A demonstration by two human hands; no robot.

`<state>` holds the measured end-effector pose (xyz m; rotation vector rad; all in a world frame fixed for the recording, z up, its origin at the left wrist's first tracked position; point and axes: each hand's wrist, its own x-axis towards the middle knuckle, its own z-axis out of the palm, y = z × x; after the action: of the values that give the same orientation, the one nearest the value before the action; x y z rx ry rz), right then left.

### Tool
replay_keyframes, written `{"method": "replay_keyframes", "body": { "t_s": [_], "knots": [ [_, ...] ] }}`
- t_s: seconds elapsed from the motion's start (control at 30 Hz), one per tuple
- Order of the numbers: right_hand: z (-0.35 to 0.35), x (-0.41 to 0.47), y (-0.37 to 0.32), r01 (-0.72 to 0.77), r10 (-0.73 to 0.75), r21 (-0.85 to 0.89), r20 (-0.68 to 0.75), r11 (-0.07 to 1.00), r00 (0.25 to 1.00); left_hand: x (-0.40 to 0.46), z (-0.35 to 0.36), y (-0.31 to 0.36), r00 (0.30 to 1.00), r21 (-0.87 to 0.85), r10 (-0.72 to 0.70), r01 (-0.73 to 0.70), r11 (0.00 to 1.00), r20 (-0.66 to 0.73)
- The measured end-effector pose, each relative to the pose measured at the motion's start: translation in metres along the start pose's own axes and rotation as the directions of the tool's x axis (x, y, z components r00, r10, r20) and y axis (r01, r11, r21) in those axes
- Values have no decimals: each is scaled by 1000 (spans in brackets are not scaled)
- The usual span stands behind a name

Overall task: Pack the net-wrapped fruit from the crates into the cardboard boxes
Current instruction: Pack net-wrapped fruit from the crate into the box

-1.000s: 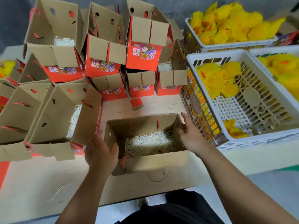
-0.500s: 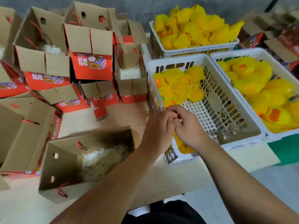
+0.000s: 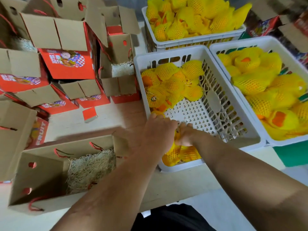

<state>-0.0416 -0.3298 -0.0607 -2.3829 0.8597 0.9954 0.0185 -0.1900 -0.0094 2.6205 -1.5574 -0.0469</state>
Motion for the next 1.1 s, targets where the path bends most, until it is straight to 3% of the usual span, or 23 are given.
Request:
{"method": "replay_keyframes", "body": {
  "t_s": [0.1,0.23,0.3,0.4,0.47,0.57,0.63,0.73,0.8,0.87,1.0,1.1],
  "knots": [
    [2,2,2,-8,6,144,16,990,1000,0,-1,1,1000,30,-8,7,1000,20],
    [-3,4,12,-31,27,96,42,995,999,2,-3,0,999,-10,-26,27,1000,37],
    [0,12,20,-85,75,314,44,946,996,2,-4,-1,999,-48,-27,28,998,32],
    [0,13,27,-154,165,594,35,790,986,1,-2,-1,999,-140,-24,19,990,-31],
    [-5,10,28,-93,222,692,-100,716,970,1,0,-3,995,-227,-36,15,974,-91],
    [-18,-12,14,194,217,755,-408,626,887,-1,-3,-6,977,-447,-78,-19,894,-197],
    [-20,-38,-2,379,151,779,-509,499,847,-6,-7,-6,958,-663,-168,-28,748,-231],
    [-17,-83,-45,563,174,773,-622,293,764,-24,-25,-4,926,-954,-376,77,290,-39],
    [-10,-109,-85,629,141,770,-638,108,757,-40,-43,-11,897,-989,-421,145,-11,136],
    [0,-128,-124,655,122,753,-657,66,744,-63,-60,-29,859,-952,-439,159,-261,264],
    [23,-150,-192,600,-7,800,-600,-25,800,-122,-78,-92,785,-844,-409,255,-472,465],
    [47,-154,-236,648,-65,747,-646,148,760,-172,-81,-136,778,-787,-321,332,-520,540]
  ]
}}
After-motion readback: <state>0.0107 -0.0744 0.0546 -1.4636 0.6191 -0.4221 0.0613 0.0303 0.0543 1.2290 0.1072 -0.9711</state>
